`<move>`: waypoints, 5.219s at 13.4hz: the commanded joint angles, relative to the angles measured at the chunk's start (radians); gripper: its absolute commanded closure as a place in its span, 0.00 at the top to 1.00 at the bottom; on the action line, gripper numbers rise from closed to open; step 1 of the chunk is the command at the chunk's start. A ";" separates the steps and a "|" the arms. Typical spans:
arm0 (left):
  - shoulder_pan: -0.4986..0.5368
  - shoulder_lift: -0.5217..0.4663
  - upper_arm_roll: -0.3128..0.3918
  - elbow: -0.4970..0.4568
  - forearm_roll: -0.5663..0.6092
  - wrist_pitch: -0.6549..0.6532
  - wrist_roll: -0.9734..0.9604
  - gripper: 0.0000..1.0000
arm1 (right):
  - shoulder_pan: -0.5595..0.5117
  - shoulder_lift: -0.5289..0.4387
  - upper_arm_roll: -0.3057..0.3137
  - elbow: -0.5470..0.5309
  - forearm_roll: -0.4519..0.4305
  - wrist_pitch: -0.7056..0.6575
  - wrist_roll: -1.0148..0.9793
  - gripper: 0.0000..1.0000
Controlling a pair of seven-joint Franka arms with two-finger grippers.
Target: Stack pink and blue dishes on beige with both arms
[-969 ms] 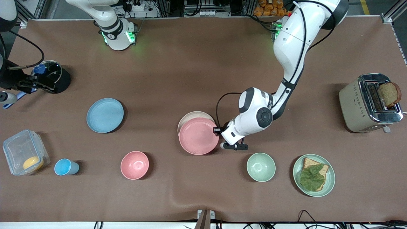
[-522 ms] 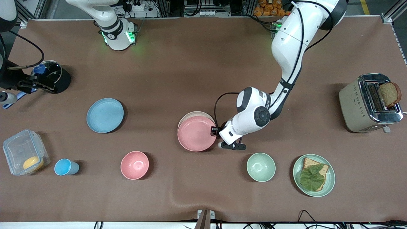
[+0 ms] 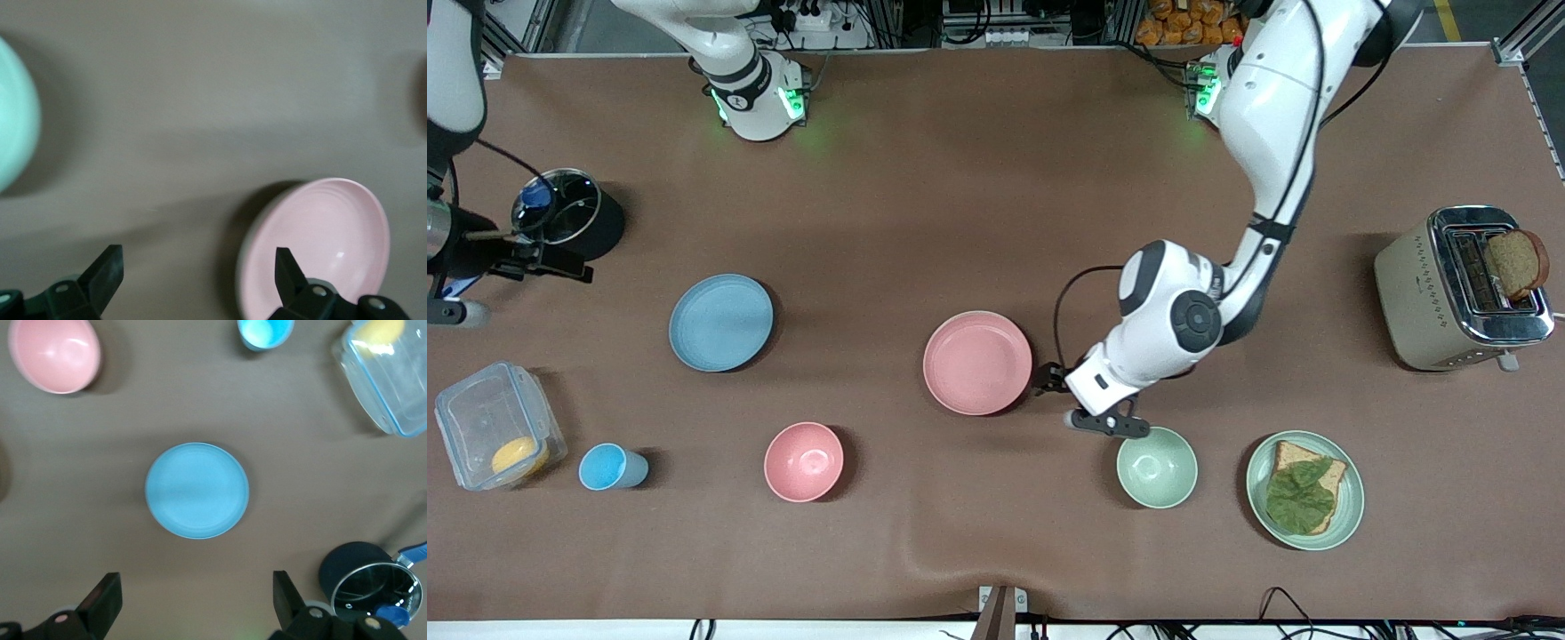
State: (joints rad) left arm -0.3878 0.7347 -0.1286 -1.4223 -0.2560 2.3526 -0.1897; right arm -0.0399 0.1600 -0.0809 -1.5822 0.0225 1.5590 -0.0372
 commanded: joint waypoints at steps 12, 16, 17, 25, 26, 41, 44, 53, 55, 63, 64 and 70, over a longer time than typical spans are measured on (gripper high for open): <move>0.351 -0.282 0.000 -0.020 0.379 -0.303 0.015 1.00 | -0.159 0.180 0.010 -0.309 -0.003 0.442 -0.102 1.00; 0.457 -0.385 -0.014 -0.020 0.365 -0.363 0.018 1.00 | -0.201 0.275 0.015 -0.334 0.084 0.549 -0.203 1.00; 0.480 -0.412 -0.014 -0.020 0.353 -0.396 0.018 1.00 | -0.201 0.300 0.013 -0.332 0.156 0.549 -0.226 1.00; 0.547 -0.528 -0.013 -0.027 0.287 -0.656 0.189 1.00 | -0.196 0.394 0.016 -0.328 0.274 0.563 -0.303 1.00; 0.581 -0.525 -0.013 -0.027 0.231 -0.658 0.249 1.00 | -0.199 0.395 0.016 -0.328 0.274 0.564 -0.337 0.88; 0.351 -0.736 0.181 -0.264 0.242 -0.607 0.296 1.00 | -0.198 0.406 0.016 -0.225 0.287 0.440 -0.348 0.00; 0.349 -0.736 0.179 -0.264 0.242 -0.607 0.294 1.00 | -0.196 0.403 0.016 -0.173 0.286 0.370 -0.346 0.00; 0.354 -0.729 0.179 -0.256 0.242 -0.607 0.297 1.00 | 0.018 0.386 0.021 -0.001 0.289 0.193 -0.137 0.00; 0.354 -0.729 0.179 -0.256 0.242 -0.608 0.300 1.00 | 0.101 0.388 0.021 0.013 0.290 0.199 -0.049 0.00; 0.356 -0.729 0.181 -0.257 0.242 -0.608 0.300 1.00 | 0.426 0.418 0.020 0.047 0.289 0.351 0.316 0.00; 0.356 -0.729 0.181 -0.257 0.242 -0.608 0.300 1.00 | 0.455 0.429 0.020 0.047 0.287 0.361 0.339 0.00; 0.356 -0.729 0.181 -0.257 0.242 -0.608 0.300 1.00 | 0.593 0.496 0.018 0.079 0.283 0.464 0.440 0.00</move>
State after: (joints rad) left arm -0.0281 0.0046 0.0471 -1.6872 -0.0320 1.7425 0.0878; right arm 0.5166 0.6198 -0.0490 -1.5506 0.2990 2.0033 0.3562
